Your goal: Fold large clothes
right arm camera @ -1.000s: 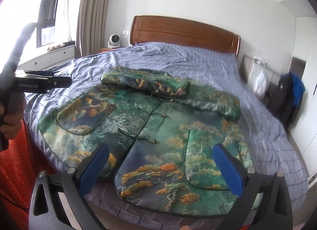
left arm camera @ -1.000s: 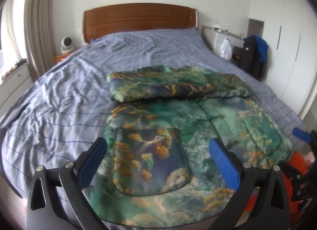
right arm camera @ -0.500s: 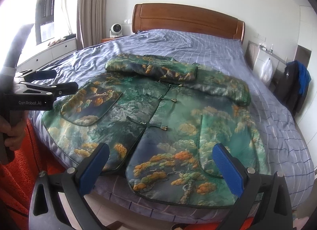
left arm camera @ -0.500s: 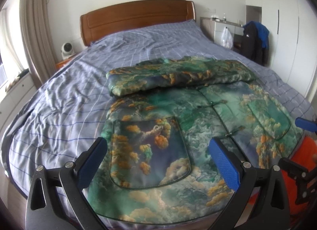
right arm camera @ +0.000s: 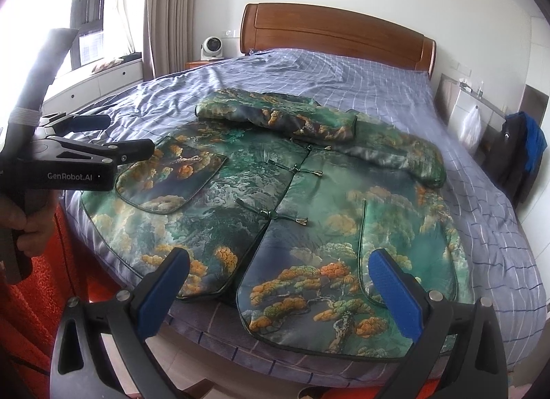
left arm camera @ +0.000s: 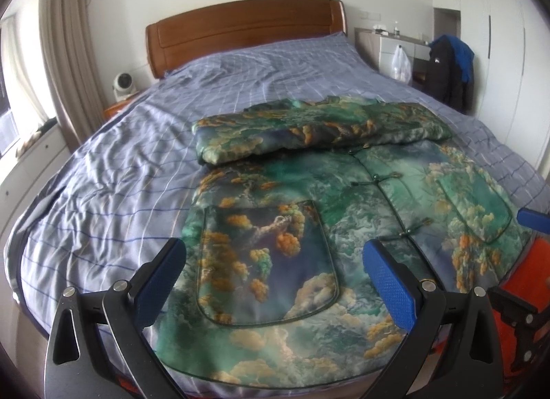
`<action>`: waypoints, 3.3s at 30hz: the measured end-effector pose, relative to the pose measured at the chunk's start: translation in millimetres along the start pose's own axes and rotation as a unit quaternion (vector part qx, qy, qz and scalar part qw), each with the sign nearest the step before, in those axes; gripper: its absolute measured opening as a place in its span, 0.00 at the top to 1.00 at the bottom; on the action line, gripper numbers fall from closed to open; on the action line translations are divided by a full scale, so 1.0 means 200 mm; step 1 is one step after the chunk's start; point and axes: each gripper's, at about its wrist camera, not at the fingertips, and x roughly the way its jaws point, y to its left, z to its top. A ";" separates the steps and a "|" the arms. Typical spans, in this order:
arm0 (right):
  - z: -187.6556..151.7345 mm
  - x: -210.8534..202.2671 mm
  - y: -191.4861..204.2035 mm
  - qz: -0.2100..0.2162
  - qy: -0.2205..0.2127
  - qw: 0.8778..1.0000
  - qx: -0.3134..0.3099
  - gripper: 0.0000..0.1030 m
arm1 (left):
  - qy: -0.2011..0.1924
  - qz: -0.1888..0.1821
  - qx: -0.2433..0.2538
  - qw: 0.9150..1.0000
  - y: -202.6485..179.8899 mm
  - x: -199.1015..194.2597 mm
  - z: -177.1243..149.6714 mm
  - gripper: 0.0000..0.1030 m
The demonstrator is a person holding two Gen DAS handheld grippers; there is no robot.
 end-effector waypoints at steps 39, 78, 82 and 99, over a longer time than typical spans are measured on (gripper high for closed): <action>-0.02 0.01 0.05 0.006 0.002 1.000 -0.006 0.00 | 0.021 0.027 0.003 0.999 0.03 0.05 -0.03 0.00; -0.30 0.24 -1.20 0.064 0.228 0.954 0.185 0.86 | 0.243 -0.049 -0.051 0.968 0.44 0.34 -0.25 0.84; -0.23 0.18 -1.24 0.106 0.197 0.948 0.225 0.87 | 0.212 -0.080 -0.105 0.968 0.52 0.25 -0.18 0.87; 0.40 0.25 -1.53 0.183 0.008 0.936 0.301 0.88 | 0.082 -0.164 -0.218 0.959 0.80 0.53 0.65 0.91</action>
